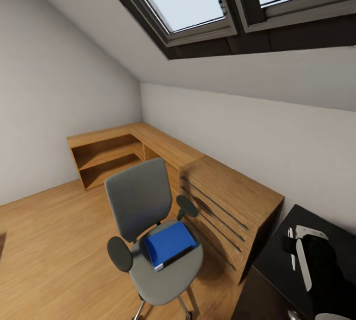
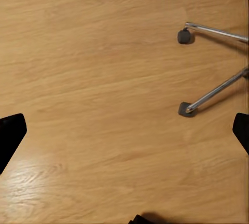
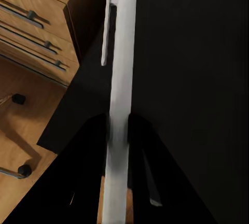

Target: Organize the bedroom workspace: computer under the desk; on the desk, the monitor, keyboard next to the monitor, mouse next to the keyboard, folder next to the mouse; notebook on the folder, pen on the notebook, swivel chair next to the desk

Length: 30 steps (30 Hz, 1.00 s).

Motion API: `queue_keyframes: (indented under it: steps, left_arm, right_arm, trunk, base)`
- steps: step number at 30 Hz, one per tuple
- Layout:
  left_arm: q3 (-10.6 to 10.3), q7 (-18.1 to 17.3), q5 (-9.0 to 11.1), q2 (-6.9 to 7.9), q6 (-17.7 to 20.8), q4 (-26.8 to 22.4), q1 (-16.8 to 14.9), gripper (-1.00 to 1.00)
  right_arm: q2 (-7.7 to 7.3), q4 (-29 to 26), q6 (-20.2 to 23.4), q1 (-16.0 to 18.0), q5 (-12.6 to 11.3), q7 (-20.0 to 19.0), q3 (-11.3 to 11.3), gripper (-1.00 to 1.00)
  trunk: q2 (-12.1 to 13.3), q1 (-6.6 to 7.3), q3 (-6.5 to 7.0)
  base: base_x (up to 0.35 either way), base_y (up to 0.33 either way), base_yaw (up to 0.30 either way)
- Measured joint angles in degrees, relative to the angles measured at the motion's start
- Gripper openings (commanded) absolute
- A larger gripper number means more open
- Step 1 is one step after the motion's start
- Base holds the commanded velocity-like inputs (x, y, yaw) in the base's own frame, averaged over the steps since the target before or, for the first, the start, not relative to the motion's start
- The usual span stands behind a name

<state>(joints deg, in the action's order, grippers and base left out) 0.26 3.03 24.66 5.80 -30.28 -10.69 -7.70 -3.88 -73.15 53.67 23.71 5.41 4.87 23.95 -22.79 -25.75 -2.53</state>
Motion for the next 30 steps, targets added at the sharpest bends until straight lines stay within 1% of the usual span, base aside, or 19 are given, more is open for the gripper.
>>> queue_keyframes:
  steps: [5,8,14,15,18,21,23,24,26,27,28,30]
  left_arm:
    - [0.0,0.06,0.02,0.0,0.0,-0.01,-0.01,1.0]
    - [0.0,0.14,0.1,0.0,0.0,-0.02,0.0,1.0]
    - [0.2,0.43,0.29,0.01,0.0,-0.03,0.01,1.0]
    - [0.24,0.47,0.3,0.01,0.0,-0.03,0.02,1.0]
    - [0.28,0.49,0.31,0.01,0.0,-0.03,0.02,1.0]
    - [0.3,0.55,0.32,0.01,0.0,-0.03,0.01,1.0]
    - [0.27,0.53,0.28,-0.06,0.01,-0.03,0.02,1.0]
    - [0.27,0.55,0.27,-0.32,0.0,-0.03,0.01,1.0]
    - [0.27,0.55,0.27,-0.79,0.0,-0.03,0.02,1.0]
    - [0.28,0.54,0.25,-1.04,0.0,-0.03,0.02,1.0]
    - [0.31,0.51,0.23,-1.34,0.0,-0.03,0.01,1.0]
    - [0.36,0.53,0.26,-1.39,0.0,-0.03,0.03,1.0]
  right_arm:
    - [0.0,0.32,-1.05,0.01,0.08,-0.14,-0.1,-1.0]
    - [-0.03,0.86,-1.66,0.01,0.11,-0.18,-0.13,-1.0]
    - [-0.09,2.47,-6.52,0.05,0.17,-0.27,-0.14,-1.0]
    - [-0.21,3.23,-7.8,0.05,0.18,-0.29,-0.14,-1.0]
    - [-0.72,4.75,-9.62,0.05,0.2,-0.4,-0.22,-1.0]
    - [-1.86,7.58,-12.05,0.14,0.17,-0.54,-1.0,-1.0]
    - [-3.97,13.99,-15.12,0.78,0.16,-0.66,-2.16,-1.0]
    - [-4.91,16.89,-16.33,1.82,0.12,-0.68,-2.36,-1.0]
    - [-6.06,20.46,-18.38,3.77,0.08,-0.7,-2.57,-1.0]
    - [-6.5,21.95,-19.71,4.8,0.07,-0.72,-2.71,-1.0]
    - [-7.06,23.72,-21.92,6.06,0.1,-0.82,-2.91,-1.0]
    - [-7.19,24.12,-22.44,6.31,0.11,-0.97,-2.96,-1.0]
  trunk:
    - [0.0,0.0,0.19]
    - [0.0,0.0,0.27]
    - [0.0,0.0,0.29]
    - [0.0,0.0,0.29]
    - [0.0,0.0,0.29]
    - [0.0,0.0,0.29]
    - [0.01,0.0,0.29]
    - [0.01,0.0,0.3]
    - [0.01,0.0,0.3]
    - [0.01,0.0,0.3]
    - [0.01,0.0,0.3]
    - [0.0,0.0,0.3]
  base:
    - [0.0,0.0,-0.268]
    - [0.0,0.0,-0.136]
    - [0.0,0.0,-0.025]
    - [0.0,0.0,-0.007]
    - [0.0,0.0,-0.005]
    - [0.0,0.0,-0.001]
    - [0.0,0.0,0.0]
    - [0.0,0.0,0.0]
    - [0.0,0.0,0.0]
    - [0.0,0.0,0.0]
    - [0.0,0.0,0.0]
    - [0.0,0.0,0.0]
